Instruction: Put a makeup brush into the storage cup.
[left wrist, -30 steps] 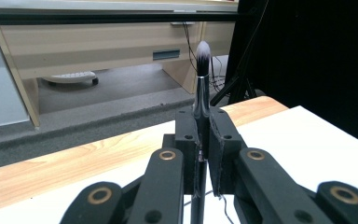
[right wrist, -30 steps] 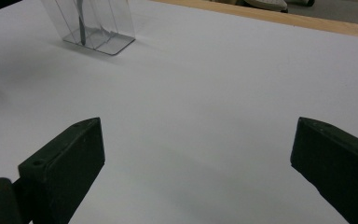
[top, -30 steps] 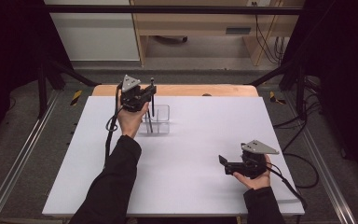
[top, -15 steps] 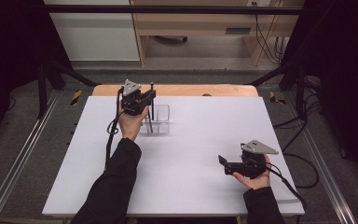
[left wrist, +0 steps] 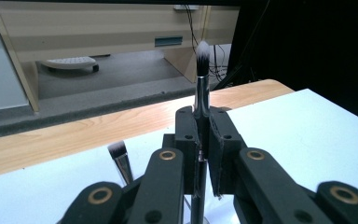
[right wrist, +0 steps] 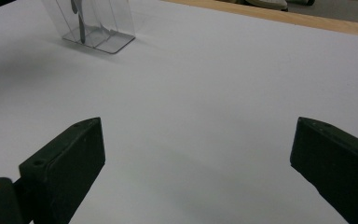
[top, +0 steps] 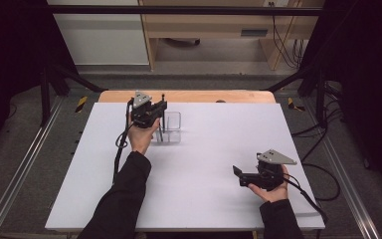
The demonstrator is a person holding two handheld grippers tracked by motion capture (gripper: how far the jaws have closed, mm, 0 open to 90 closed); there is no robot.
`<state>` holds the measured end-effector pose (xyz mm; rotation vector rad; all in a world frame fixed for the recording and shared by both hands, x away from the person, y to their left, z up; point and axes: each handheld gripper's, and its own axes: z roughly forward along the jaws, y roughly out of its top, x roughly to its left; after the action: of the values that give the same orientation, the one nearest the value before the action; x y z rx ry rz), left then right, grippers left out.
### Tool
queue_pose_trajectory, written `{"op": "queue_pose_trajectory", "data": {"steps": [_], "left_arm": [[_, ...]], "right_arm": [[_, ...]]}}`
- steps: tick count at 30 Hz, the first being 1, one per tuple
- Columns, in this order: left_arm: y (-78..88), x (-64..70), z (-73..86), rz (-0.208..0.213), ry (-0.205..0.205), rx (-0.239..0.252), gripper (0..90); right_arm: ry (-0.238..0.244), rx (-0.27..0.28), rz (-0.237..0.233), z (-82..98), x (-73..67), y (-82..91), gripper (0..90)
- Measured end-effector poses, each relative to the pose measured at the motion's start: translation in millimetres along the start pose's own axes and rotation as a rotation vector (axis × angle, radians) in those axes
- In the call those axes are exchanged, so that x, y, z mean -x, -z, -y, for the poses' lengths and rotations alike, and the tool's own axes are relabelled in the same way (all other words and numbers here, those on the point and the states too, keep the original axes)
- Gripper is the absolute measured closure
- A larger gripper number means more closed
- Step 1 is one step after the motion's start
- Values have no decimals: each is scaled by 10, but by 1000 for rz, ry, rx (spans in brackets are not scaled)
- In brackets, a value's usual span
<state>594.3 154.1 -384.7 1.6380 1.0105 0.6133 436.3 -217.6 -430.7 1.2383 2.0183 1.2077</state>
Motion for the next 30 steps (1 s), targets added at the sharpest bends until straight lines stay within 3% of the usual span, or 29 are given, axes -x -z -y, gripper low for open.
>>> {"op": "queue_pose_trajectory", "data": {"steps": [30], "left_arm": [[-66, -8, 308, -10, 4, -65, 831]], "right_arm": [[2, -4, 0, 4, -11, -13, 37]]}}
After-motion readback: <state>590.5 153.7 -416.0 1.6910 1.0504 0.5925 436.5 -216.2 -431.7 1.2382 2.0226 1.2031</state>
